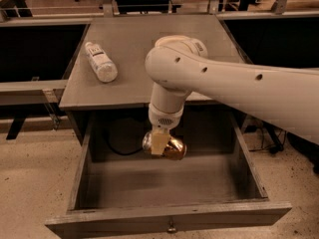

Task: Place orange can into top drawer

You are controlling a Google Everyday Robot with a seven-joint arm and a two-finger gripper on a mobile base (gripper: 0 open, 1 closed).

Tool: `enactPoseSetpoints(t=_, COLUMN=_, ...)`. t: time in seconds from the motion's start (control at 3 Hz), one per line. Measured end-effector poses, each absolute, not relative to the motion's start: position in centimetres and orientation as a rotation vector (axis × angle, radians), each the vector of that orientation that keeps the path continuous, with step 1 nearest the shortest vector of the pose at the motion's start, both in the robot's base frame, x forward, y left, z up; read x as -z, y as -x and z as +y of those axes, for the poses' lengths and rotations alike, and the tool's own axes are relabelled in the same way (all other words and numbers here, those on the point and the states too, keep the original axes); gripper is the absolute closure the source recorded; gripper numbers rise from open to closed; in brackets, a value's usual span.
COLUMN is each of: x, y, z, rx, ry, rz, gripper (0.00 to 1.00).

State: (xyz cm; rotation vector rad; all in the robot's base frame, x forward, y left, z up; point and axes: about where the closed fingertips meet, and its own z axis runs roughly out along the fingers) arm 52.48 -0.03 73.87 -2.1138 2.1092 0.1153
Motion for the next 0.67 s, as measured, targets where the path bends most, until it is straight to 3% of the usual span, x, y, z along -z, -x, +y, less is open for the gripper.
enactPoseSetpoints(t=0.67, x=-72.4, y=-52.9, z=-0.4, rx=-0.085, ry=2.013, rz=2.148, gripper=1.00)
